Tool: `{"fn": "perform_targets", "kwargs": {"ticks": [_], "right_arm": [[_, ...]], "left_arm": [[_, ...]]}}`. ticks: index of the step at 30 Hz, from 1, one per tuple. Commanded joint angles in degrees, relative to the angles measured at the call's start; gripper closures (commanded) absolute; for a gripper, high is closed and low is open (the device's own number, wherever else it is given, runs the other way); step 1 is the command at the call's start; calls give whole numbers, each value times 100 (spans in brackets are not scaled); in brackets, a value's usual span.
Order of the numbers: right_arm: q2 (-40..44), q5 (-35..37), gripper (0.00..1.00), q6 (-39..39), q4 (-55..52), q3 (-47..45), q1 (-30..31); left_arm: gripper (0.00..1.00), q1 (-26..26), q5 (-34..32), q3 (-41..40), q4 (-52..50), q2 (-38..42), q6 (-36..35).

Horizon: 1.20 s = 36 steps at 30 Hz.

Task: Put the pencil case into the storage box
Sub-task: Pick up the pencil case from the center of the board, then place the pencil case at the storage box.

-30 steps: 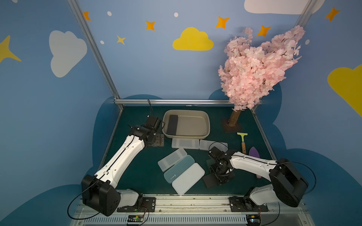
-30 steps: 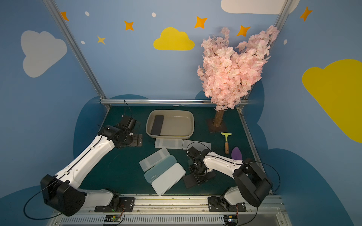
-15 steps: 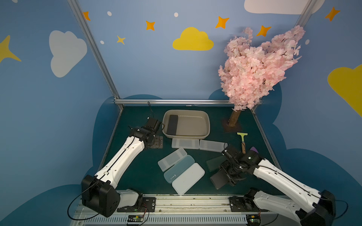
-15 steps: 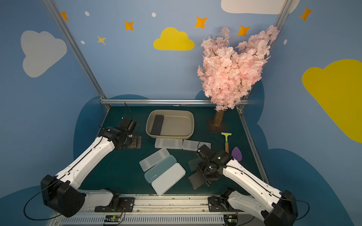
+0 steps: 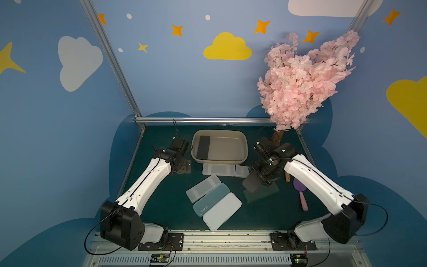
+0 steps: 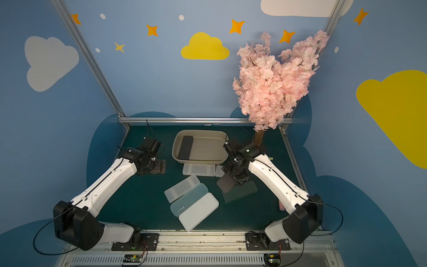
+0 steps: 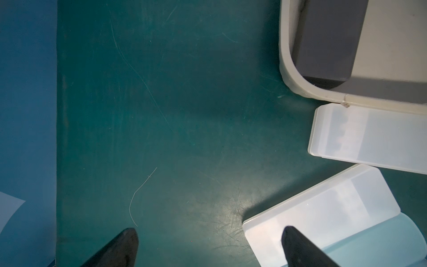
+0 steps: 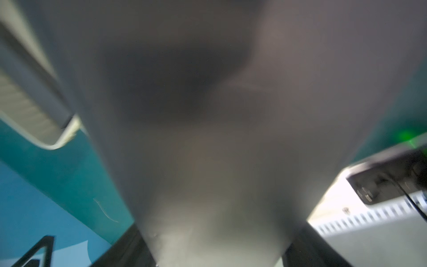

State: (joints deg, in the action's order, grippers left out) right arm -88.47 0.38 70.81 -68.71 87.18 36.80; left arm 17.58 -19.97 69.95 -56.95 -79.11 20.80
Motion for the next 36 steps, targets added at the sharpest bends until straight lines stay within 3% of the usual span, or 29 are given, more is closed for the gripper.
{"fn": "perform_targets", "kwargs": {"ticks": [1,7,10,21,36], "right_arm": [[-931,296,47,-1613,15,1161,-49],[-2799,484,45,-2858,-362,3479,-210],[-3352,744,45,-3052,-218,4074,-287],[-4179,1498,46,-3845,1646,4103,-296],[-5485,964,43,-3416,585,5018,-576]], "left_arm": [[0,-105,-36,128,-5,-22,-32],[0,-275,68,-24,57,85,100],[0,-364,177,-169,96,182,222],[0,-492,247,-323,170,190,230],[0,-545,256,-289,272,-37,111]]}}
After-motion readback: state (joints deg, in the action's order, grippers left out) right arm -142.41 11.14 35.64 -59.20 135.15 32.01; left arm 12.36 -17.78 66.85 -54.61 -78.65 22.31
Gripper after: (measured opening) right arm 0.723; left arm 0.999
